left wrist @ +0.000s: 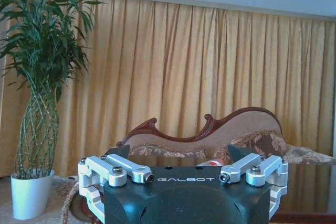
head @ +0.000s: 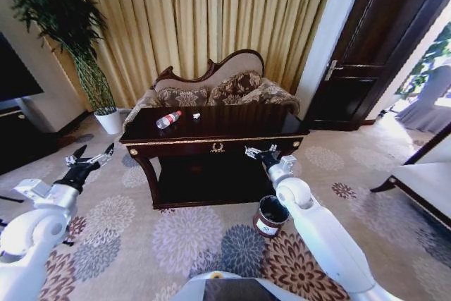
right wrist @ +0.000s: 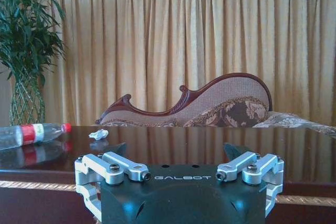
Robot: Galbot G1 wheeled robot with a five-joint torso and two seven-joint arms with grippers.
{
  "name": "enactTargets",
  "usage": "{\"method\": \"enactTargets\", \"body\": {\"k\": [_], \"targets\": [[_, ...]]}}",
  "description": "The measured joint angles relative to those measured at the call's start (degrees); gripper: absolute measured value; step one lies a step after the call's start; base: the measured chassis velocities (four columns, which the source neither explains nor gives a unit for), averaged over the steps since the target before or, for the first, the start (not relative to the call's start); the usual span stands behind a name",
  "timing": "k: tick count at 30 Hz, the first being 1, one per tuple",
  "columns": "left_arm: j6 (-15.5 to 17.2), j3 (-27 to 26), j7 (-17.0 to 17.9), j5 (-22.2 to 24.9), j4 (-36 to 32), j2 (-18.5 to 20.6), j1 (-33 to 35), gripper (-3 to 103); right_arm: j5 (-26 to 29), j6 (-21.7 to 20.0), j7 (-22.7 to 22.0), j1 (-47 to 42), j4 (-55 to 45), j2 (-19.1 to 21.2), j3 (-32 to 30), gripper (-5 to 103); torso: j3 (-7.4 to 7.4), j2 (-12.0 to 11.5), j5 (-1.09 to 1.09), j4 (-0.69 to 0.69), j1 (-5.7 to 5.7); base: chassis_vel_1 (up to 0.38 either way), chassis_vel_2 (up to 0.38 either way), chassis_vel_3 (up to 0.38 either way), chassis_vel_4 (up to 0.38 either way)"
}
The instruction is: Move to the front of the table and place the trash on the table into the trash bin.
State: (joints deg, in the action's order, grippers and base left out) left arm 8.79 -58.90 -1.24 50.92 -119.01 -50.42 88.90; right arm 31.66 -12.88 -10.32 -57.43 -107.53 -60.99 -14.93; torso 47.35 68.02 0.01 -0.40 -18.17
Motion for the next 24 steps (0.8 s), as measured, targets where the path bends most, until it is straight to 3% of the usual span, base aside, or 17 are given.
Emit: {"method": "enactTargets", "body": {"k": [24], "targets": [[0.21, 0.01, 0.11, -0.15, -0.72, -0.57, 0.41, 100, 0.45, -0.26, -0.06, 0.35, -0.08, -0.14, 0.05, 100, 0.0, -0.01, 0.0, 0.0, -0.02, -0.15, 0.143, 0.156, -0.146]]}}
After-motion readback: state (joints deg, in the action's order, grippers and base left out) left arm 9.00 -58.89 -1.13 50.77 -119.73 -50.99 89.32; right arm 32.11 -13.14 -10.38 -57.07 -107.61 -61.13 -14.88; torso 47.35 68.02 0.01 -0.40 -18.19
